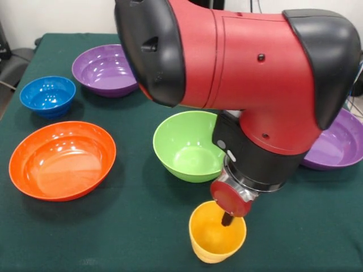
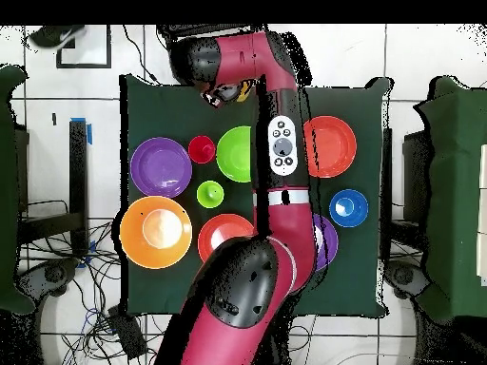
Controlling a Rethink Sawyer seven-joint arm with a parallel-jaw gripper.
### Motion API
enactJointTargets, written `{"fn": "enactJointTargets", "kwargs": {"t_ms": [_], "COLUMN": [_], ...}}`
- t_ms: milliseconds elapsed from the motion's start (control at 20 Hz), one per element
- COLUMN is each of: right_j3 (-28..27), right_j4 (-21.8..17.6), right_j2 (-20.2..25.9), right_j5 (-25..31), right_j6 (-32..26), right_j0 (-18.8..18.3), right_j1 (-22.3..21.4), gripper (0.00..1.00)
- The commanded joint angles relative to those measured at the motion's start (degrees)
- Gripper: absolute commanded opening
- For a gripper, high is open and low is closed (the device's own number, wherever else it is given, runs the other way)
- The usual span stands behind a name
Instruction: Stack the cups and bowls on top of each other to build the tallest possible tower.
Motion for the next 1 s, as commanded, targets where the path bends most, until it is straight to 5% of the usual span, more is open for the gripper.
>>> {"fn": "enactJointTargets", "kwargs": {"t_ms": [50, 1000], "right_j3": [4.0, 5.3], "right_j4": [0.5, 4.4], "right_j2": [-6.8, -11.7], "right_j5": [-3.7, -6.6], "right_j6": [-3.2, -2.1], "right_j0": [-1.4, -0.4], "right_j1": [-2.5, -2.8], "gripper": [0.00, 0.00]}}
